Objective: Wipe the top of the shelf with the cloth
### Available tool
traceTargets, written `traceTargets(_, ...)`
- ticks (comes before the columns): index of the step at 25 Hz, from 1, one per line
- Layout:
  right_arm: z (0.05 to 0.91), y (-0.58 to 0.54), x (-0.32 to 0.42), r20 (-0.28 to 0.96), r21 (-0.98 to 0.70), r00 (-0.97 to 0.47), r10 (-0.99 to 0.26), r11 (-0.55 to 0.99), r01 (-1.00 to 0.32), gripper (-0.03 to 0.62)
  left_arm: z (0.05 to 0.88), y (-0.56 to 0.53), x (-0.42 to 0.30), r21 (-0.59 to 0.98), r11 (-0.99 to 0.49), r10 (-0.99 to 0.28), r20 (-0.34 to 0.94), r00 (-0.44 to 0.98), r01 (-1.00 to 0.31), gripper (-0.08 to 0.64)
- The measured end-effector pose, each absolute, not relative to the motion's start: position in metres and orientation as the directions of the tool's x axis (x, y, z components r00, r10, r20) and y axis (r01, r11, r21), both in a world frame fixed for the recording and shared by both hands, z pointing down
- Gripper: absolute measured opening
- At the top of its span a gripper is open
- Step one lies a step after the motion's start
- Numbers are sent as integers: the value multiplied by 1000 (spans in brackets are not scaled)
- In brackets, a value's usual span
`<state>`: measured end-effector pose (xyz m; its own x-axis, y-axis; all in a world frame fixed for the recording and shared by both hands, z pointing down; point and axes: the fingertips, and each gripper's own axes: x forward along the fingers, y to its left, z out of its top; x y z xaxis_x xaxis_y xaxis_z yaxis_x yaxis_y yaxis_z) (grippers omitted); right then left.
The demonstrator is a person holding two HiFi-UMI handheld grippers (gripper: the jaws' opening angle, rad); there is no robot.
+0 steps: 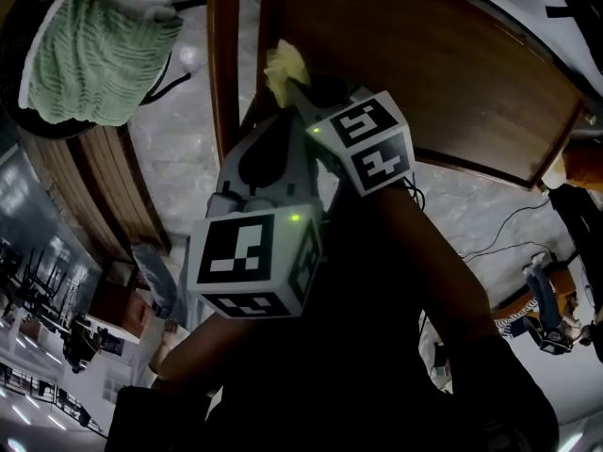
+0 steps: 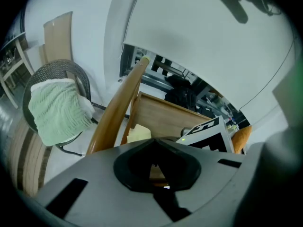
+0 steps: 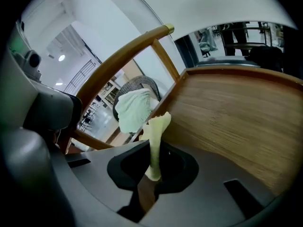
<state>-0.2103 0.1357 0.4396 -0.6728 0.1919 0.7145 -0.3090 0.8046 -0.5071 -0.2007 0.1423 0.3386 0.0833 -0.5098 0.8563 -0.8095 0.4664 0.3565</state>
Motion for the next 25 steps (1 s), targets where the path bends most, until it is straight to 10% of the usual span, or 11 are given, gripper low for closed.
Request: traceTargets(25,435,67,-34,798,-406,-602,17,754,-517,41,406,95,-65,309,286,-401,898,180,-907,11)
